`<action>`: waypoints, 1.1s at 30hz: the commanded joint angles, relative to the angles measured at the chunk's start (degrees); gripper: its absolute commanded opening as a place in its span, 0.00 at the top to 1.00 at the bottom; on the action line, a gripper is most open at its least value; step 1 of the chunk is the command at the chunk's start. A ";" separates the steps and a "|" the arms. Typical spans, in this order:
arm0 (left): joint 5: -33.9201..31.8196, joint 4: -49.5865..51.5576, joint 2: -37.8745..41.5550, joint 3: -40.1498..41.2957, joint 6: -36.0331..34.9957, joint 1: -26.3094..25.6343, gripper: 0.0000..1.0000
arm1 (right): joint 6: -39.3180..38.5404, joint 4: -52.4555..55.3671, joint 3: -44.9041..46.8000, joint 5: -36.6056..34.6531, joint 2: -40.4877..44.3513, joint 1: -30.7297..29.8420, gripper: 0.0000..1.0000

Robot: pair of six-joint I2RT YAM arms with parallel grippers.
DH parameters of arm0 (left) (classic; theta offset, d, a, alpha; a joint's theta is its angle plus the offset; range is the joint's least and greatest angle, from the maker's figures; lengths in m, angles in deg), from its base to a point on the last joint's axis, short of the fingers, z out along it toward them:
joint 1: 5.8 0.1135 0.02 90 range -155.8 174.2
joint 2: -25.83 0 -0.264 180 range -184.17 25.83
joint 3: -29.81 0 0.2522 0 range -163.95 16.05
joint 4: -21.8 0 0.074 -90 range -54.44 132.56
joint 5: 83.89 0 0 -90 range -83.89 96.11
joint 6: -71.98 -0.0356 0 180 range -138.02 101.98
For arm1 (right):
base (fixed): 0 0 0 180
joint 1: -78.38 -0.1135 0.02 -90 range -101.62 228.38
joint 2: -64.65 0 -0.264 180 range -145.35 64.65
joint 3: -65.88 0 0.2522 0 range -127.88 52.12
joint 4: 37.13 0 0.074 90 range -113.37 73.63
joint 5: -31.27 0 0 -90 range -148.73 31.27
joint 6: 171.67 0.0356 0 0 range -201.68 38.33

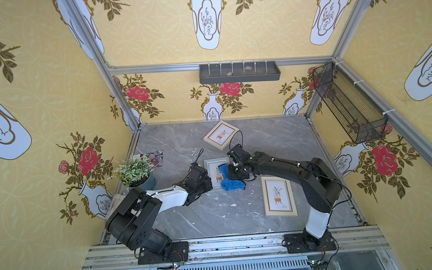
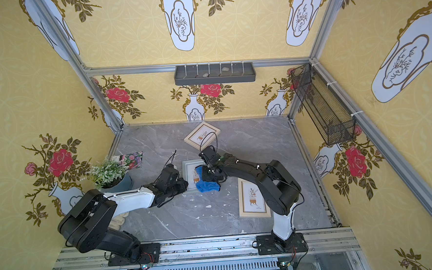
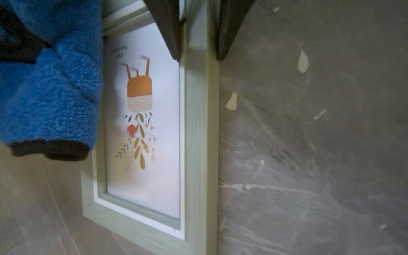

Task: Wipe the picture frame with a cloth
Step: Wipe the dirt from the picture frame.

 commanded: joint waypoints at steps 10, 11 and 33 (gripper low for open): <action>-2.35 15.31 -0.70 1.69 -0.14 0.18 0.81 | -2.82 2.00 1.83 -2.66 1.55 8.85 0.94; -2.25 15.16 -0.79 1.69 -0.15 0.18 0.81 | -3.38 1.96 0.83 -2.75 1.94 9.38 0.94; -1.66 15.08 1.57 2.22 -0.09 0.19 0.81 | -6.66 1.39 -8.16 -2.84 -5.87 12.89 0.97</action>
